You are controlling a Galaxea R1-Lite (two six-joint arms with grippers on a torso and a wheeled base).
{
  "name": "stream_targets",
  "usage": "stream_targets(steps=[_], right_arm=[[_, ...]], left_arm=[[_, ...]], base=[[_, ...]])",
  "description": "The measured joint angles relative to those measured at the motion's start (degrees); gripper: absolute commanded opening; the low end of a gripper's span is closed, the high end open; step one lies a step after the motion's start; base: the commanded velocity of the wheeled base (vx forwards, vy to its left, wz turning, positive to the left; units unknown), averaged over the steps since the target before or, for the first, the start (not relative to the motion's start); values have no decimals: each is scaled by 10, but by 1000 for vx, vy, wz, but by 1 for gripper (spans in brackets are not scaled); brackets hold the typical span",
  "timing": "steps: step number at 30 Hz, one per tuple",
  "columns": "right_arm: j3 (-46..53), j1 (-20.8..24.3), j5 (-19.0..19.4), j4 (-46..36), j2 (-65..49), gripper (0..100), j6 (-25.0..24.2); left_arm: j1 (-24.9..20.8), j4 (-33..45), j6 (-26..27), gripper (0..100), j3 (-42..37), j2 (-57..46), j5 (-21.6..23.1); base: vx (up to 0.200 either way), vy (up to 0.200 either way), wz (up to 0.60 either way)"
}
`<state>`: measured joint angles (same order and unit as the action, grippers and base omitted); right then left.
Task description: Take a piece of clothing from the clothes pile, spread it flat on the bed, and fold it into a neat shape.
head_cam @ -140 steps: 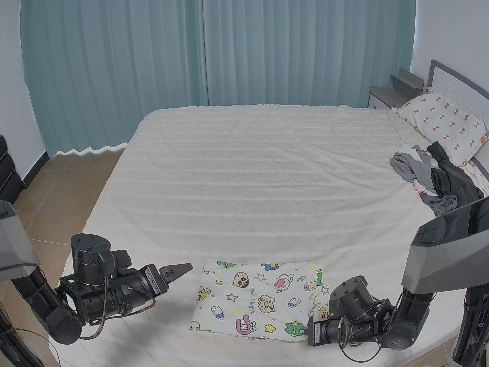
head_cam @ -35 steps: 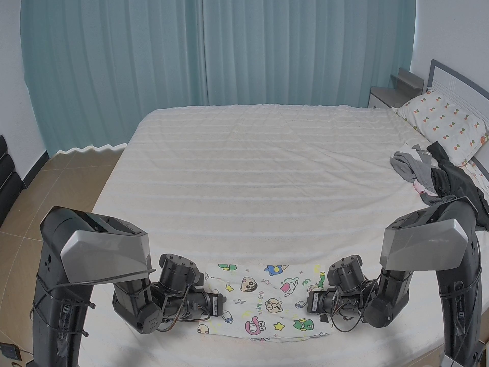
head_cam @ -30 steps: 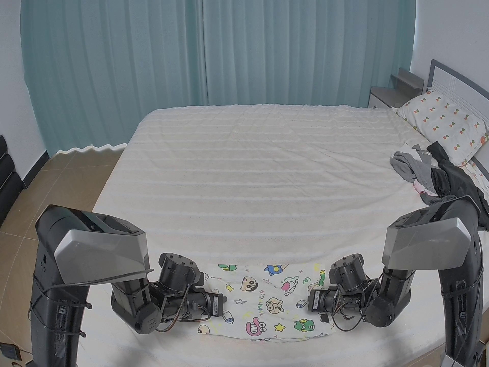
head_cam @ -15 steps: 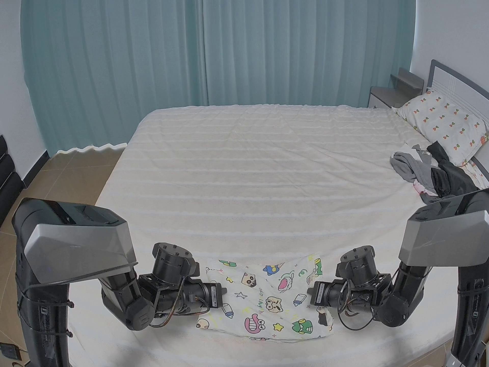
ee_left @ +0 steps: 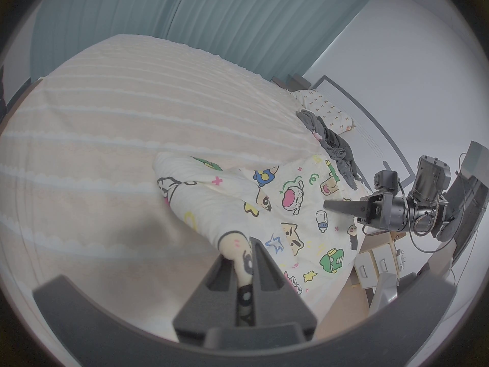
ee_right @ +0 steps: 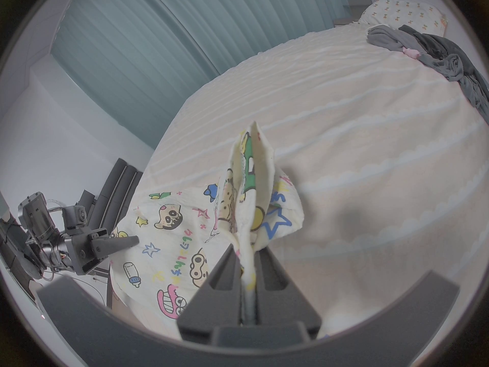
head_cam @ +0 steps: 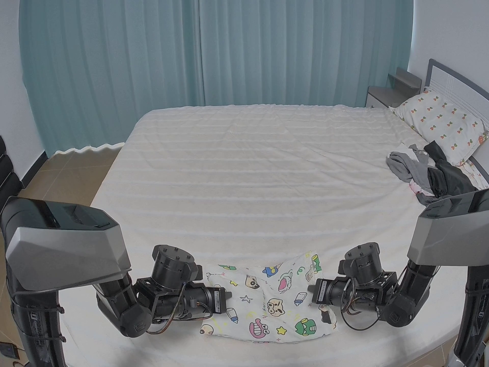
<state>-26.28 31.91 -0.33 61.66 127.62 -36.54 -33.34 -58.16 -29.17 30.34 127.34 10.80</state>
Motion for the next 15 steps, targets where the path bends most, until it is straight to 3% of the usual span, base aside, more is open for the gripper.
stream_targets(steps=[15], right_arm=[[25,-9,-2,0,-27,0,0]], left_arm=[[-23,0,-13,0,5,-6,0]], base=[[0,-200,0]])
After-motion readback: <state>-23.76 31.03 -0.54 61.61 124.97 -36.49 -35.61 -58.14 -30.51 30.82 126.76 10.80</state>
